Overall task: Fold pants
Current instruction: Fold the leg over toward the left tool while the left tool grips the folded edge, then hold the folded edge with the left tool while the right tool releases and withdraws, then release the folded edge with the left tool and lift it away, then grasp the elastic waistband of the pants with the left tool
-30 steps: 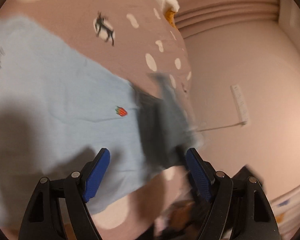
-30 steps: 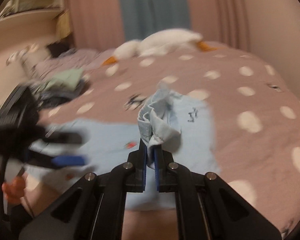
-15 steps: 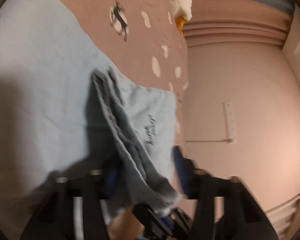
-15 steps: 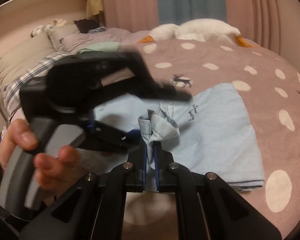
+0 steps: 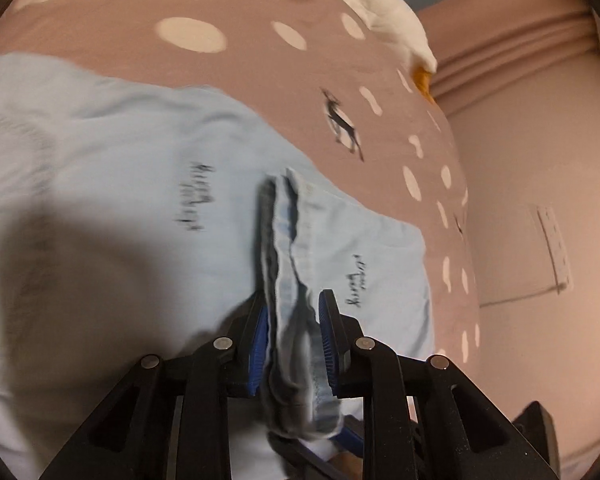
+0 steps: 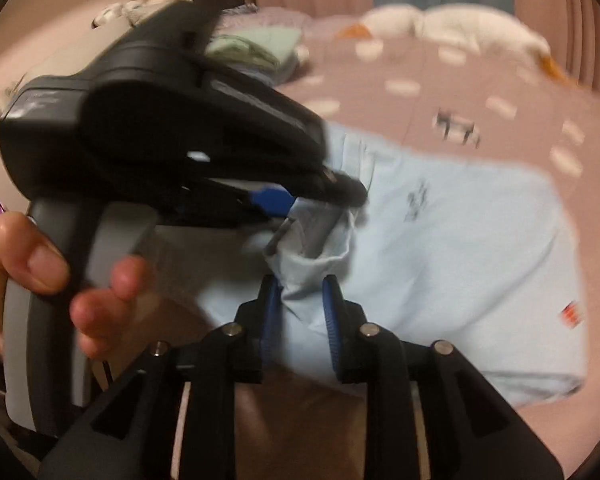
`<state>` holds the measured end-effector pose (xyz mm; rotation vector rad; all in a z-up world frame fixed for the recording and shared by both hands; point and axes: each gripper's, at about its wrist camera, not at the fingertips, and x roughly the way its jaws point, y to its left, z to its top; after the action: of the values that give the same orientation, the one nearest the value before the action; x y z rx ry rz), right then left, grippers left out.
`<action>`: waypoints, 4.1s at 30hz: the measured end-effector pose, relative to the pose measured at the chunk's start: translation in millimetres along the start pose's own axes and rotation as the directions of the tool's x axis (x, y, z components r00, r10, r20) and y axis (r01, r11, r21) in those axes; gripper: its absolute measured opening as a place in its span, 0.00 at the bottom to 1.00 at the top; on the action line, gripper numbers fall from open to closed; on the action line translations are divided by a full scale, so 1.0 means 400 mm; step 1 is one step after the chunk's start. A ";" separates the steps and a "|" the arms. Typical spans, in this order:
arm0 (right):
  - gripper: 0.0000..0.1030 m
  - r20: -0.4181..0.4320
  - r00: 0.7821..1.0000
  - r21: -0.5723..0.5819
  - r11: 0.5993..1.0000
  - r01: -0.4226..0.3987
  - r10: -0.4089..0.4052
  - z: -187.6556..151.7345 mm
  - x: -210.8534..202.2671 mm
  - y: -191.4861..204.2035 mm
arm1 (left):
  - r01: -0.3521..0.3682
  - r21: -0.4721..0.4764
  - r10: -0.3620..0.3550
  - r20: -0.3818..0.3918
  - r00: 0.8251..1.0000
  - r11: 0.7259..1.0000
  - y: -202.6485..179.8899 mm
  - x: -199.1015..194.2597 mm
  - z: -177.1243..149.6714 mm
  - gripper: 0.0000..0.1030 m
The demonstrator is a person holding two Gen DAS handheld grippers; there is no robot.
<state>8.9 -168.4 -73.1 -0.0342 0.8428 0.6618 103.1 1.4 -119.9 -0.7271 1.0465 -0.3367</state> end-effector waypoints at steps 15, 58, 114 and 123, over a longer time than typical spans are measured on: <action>0.23 0.040 0.983 0.292 0.943 0.161 -0.181 -0.012 -0.143 -0.231 | 0.004 0.270 0.012 -0.060 0.998 0.963 -0.178 0.016 -0.075 0.21; 0.11 -0.178 0.984 0.046 0.999 0.011 -0.003 0.080 0.012 -0.105 | -0.118 0.221 0.115 0.028 0.993 0.968 -0.035 -0.057 -0.142 0.19; 0.19 -0.109 0.994 0.079 0.997 -0.021 0.030 0.008 0.048 0.013 | -0.141 0.189 0.121 0.117 0.986 0.972 0.071 -0.230 -0.200 0.22; 0.19 -0.086 0.993 0.158 0.985 -0.071 0.086 0.034 0.004 0.011 | -0.095 0.073 0.077 0.222 0.972 0.993 0.122 -0.349 -0.226 0.59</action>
<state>16.7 -160.2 -64.0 0.1100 0.9867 0.6709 -46.6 82.4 -87.9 -0.6261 0.8467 -0.2182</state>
